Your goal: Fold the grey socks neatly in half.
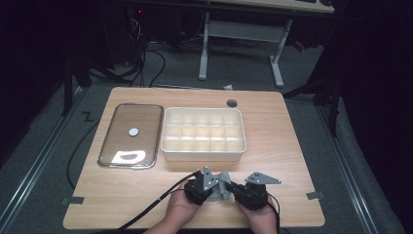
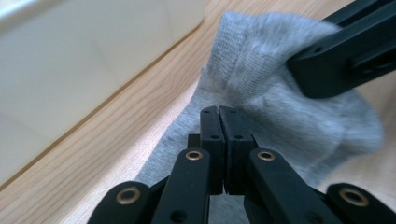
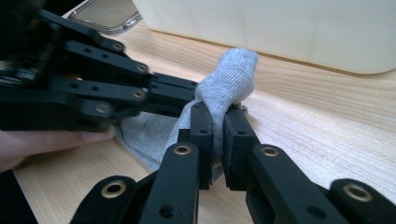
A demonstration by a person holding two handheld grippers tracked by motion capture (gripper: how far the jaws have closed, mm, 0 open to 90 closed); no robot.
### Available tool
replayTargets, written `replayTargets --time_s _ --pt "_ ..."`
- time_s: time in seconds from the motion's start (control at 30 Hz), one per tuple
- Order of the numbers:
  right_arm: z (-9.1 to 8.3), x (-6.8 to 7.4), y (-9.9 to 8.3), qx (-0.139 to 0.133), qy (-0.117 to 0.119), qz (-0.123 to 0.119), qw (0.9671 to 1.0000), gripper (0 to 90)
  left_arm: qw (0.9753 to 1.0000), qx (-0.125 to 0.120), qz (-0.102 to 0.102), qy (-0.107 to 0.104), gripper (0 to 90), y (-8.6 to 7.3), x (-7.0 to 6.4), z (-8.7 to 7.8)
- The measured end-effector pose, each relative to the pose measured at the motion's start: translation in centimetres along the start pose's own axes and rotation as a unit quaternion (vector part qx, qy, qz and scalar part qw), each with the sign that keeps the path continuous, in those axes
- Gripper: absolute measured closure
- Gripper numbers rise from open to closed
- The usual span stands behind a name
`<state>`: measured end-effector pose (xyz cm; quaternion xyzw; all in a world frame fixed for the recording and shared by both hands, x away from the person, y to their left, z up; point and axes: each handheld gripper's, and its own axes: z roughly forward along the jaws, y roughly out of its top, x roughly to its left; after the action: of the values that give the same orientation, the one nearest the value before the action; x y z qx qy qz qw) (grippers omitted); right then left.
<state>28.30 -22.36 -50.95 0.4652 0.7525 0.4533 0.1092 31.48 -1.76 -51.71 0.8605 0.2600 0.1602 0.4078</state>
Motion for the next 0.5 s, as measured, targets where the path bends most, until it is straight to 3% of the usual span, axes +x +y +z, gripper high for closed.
replayTargets --time_s 0.07,0.13,0.33,0.37,0.5 --pt "0.0 0.0 0.0 0.0 -0.001 0.0 1.0 84.9 1.0 -0.005 -0.001 -0.002 86.1 -0.1 0.2 -0.5" --pt "0.0 0.1 0.1 0.002 -0.001 0.002 1.0 84.9 0.9999 -0.014 -0.009 0.001 78.0 -0.9 0.9 -1.8" --pt "0.1 0.2 0.1 0.006 -0.002 -0.003 1.0 84.9 0.9994 -0.007 -0.03 0.015 79.3 -3.4 3.1 -3.8" --pt "0.1 0.2 0.2 0.007 -0.002 -0.007 0.9999 84.8 0.9983 -0.021 -0.051 0.016 78.5 -4.4 3.9 -4.8" --pt "0.2 0.4 0.3 0.016 -0.009 -0.011 0.9998 84.7 0.9944 -0.054 -0.085 0.032 75.7 -6.3 5.5 -6.6"
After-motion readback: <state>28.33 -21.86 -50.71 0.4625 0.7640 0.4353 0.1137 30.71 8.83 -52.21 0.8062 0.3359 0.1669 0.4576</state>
